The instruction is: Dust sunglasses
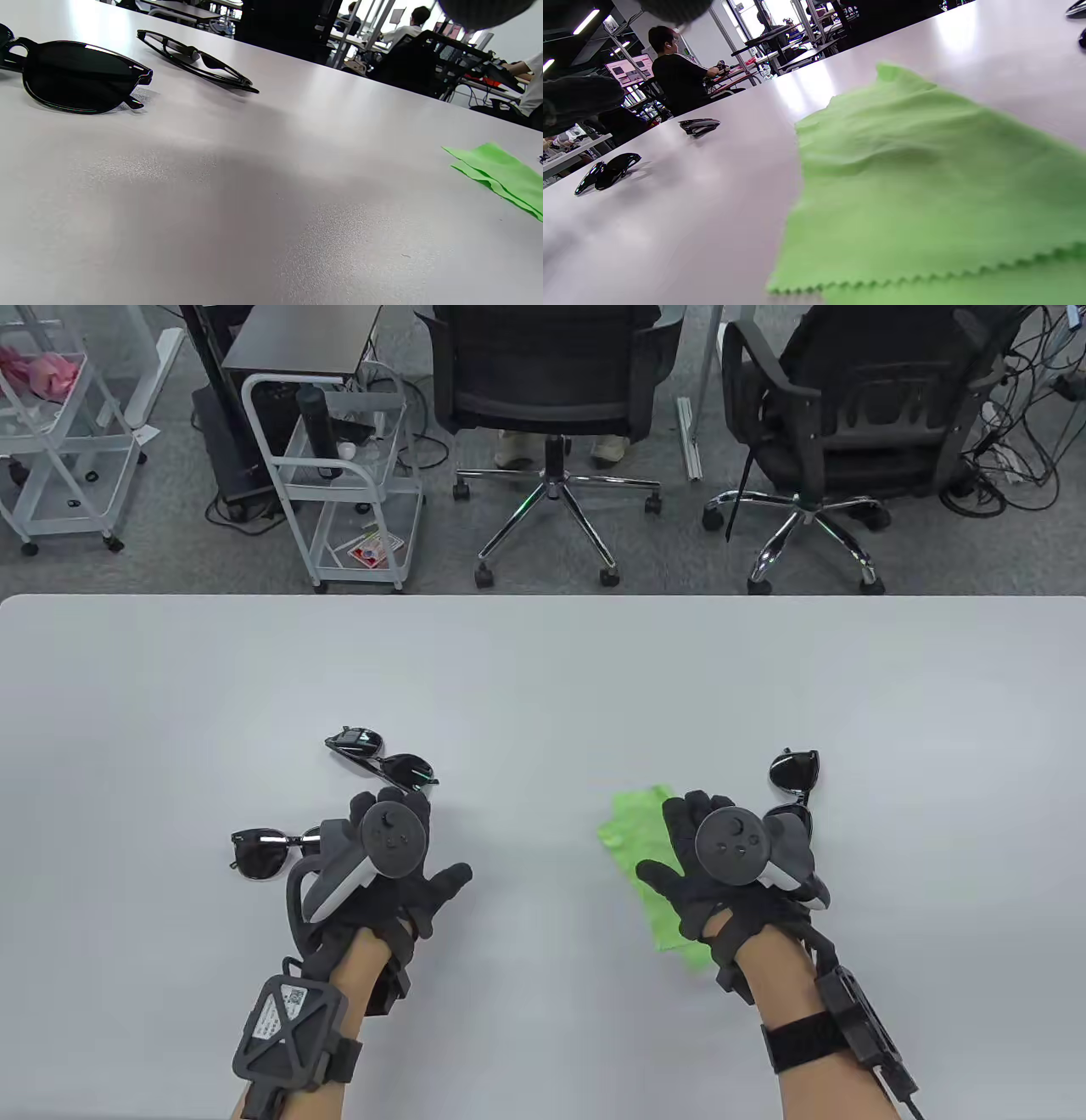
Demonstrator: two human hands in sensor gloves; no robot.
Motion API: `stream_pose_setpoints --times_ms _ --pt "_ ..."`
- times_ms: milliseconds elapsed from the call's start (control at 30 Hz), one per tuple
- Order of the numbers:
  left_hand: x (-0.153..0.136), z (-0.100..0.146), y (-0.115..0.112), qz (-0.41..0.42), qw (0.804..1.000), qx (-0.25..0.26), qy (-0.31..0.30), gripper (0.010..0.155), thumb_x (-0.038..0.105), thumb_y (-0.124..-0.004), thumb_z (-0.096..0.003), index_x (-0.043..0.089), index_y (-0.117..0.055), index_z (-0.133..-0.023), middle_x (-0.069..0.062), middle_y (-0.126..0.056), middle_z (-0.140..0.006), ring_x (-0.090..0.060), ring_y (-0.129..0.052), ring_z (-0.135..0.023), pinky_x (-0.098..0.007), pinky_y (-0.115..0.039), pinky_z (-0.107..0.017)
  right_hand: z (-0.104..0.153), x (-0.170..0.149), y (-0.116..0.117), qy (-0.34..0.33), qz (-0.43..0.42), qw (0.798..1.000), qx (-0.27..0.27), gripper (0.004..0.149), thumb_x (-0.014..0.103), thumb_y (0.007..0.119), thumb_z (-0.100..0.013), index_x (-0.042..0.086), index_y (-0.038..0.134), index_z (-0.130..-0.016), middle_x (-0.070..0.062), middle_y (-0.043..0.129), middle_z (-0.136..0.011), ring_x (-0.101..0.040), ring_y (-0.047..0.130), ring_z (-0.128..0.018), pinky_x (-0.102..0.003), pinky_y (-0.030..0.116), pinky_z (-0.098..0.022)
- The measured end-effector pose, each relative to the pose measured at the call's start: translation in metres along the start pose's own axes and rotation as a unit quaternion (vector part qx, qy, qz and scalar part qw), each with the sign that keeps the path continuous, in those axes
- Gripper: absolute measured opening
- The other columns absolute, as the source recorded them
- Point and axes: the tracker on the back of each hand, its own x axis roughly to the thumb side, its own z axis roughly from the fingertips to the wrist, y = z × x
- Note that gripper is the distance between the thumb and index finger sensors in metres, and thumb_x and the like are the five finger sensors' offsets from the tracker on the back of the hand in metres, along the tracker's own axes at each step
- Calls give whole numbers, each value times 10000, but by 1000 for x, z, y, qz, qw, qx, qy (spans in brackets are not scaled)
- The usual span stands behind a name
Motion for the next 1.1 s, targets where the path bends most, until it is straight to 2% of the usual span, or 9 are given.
stream_pose_setpoints --times_ms 767,967,1100 --pt "0 0 2 4 1000 3 -2 972 742 -625 -324 284 -250 -1095 -26 -176 -1172 -356 -141 -1086 -606 -251 -753 0 0 -4 -5 -8 1000 -9 851 600 622 -487 47 354 -1076 -280 288 -1115 -587 281 -970 -740 323 -602" --pt "-7 -5 8 -12 1000 9 20 904 690 -666 -341 309 -346 -1096 -9 -283 -1185 -349 -241 -1111 -604 -295 -762 0 0 -4 -5 -7 1000 -4 852 604 622 -487 51 353 -1076 -279 287 -1115 -585 279 -972 -740 321 -603" --pt "-17 -6 29 -51 997 42 45 789 597 -736 -365 343 -506 -1076 34 -502 -1177 -315 -467 -1131 -585 -384 -780 1 -1 -5 -4 -10 1000 -5 852 605 623 -486 52 355 -1077 -278 291 -1116 -585 285 -973 -740 323 -603"
